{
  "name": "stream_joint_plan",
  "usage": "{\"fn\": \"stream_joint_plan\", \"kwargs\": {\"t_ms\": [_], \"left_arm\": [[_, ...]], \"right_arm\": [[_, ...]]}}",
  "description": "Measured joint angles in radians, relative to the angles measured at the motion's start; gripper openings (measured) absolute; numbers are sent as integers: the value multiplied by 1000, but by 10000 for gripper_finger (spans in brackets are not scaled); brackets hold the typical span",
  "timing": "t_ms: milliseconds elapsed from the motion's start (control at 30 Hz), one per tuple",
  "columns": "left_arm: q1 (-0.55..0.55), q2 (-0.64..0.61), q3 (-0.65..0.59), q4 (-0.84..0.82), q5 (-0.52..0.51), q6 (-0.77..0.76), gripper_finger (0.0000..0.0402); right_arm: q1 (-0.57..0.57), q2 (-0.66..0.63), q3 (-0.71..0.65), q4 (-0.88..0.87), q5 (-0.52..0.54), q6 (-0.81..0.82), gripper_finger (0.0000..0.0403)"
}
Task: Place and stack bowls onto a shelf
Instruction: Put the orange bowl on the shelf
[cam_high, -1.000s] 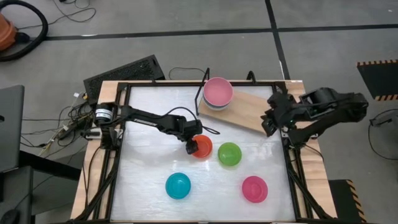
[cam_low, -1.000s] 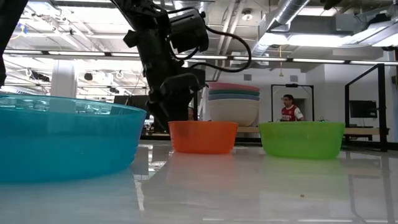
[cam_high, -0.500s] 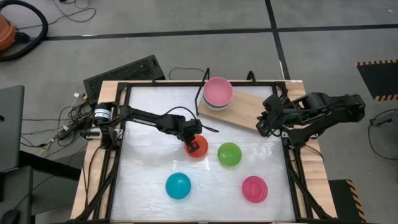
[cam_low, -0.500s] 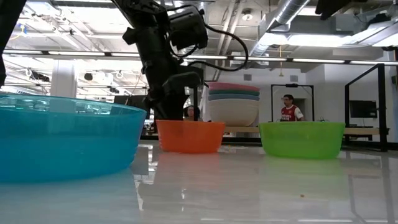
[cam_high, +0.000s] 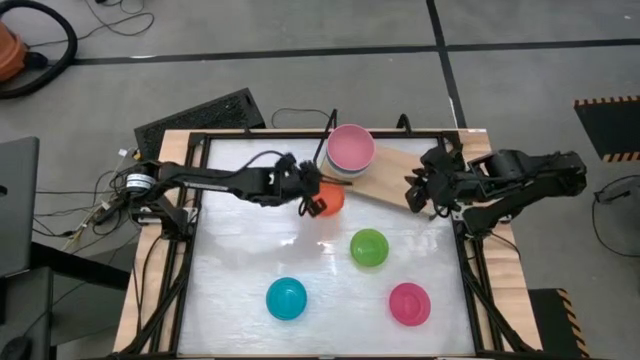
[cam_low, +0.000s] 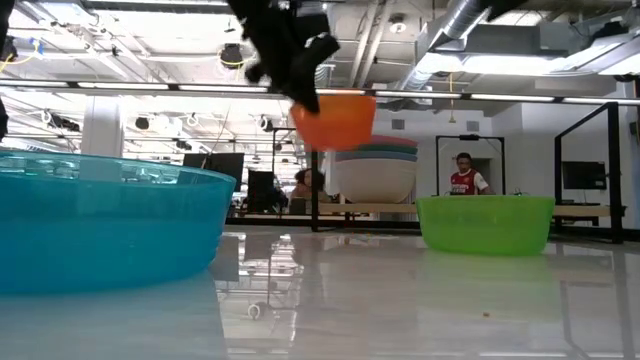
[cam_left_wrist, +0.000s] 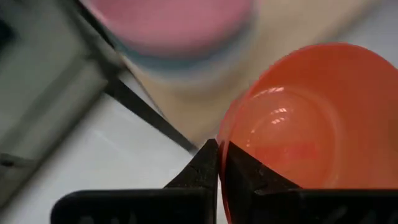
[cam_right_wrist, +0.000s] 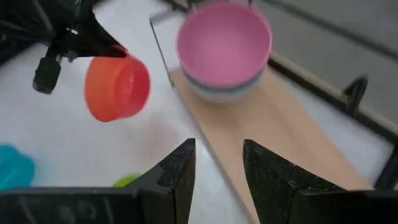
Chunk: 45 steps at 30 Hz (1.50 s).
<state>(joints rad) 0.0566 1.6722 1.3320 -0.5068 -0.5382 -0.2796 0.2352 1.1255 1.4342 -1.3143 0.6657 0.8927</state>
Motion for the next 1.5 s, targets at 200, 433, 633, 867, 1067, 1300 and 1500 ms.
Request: {"fn": "stream_joint_plan", "kwargs": {"t_ms": [200, 433, 633, 867, 1067, 1300, 1500], "left_arm": [[0, -13, 125, 76, -285, 232, 0], [0, -13, 197, 293, -415, 543, 0], [-4, -13, 198, 439, -446, 725, 0], [-16, -12, 198, 503, -431, 797, 0], [-24, -12, 198, 553, -398, 853, 0], [-24, -12, 198, 590, -358, 886, 0], [-37, -12, 198, 591, -317, 888, 0]], "right_arm": [[0, 62, 1, 225, 151, -236, 159], [5, 172, 0, 500, 342, -588, 159], [-8, 202, 1, 632, 366, -721, 159], [-57, 203, 1, 668, 360, -744, 159], [-86, 203, 1, 681, 317, -744, 159], [-113, 204, 1, 692, 272, -744, 159], [-143, 205, 1, 687, 271, -743, 156]]}}
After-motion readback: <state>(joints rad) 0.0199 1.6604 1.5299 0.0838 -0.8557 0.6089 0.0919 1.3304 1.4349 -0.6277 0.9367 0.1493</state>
